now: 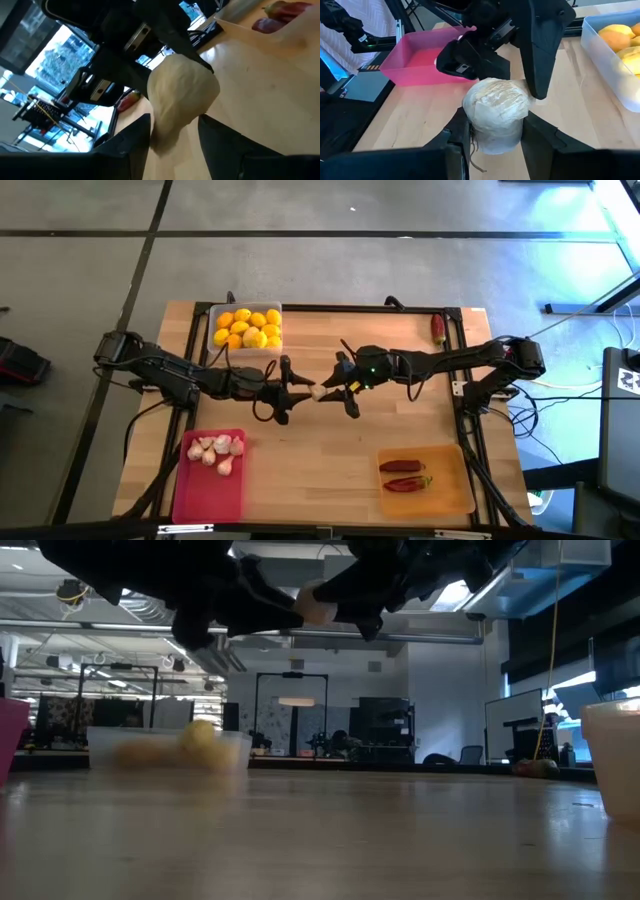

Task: Sort produce into baskets
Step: Put the white garlic into the red bin

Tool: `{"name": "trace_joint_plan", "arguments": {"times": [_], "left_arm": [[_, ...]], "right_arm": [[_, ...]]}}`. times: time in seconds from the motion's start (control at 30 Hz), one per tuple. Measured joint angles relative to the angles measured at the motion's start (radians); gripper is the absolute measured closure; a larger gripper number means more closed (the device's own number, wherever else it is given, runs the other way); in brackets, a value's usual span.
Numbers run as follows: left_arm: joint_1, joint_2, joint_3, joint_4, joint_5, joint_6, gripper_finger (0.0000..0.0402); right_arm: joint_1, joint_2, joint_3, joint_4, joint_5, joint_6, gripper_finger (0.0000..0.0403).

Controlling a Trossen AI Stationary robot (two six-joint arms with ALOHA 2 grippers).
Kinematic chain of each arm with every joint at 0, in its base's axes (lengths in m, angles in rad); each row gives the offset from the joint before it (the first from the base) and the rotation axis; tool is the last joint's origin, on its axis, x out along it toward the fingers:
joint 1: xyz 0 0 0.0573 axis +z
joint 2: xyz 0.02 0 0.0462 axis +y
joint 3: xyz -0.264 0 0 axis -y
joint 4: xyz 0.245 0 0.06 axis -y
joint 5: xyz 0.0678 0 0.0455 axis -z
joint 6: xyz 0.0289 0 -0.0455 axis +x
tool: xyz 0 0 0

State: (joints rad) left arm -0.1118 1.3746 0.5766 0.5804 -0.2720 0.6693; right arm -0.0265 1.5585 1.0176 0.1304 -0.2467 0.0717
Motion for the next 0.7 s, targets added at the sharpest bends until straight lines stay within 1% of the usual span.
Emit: {"name": "trace_joint_plan", "arguments": {"times": [0.17, 0.5, 0.6, 0.7], "left_arm": [[0.0, 0.0, 0.0, 0.0, 0.0, 0.037, 0.0273], [0.0, 0.0, -0.002, 0.003, -0.001, 0.04, 0.0355], [0.0, 0.0, -0.002, 0.003, -0.002, 0.04, 0.037], [0.0, 0.0, -0.002, 0.004, -0.003, 0.04, 0.0373]], "right_arm": [[0.0, 0.0, 0.0, 0.0, 0.001, 0.002, 0.0287], [0.0, 0.0, 0.0, -0.001, -0.001, 0.01, 0.0283], [0.0, 0.0, 0.0, 0.0, -0.001, 0.01, 0.0258], [0.0, 0.0, 0.0, -0.001, -0.001, 0.001, 0.0216]]}}
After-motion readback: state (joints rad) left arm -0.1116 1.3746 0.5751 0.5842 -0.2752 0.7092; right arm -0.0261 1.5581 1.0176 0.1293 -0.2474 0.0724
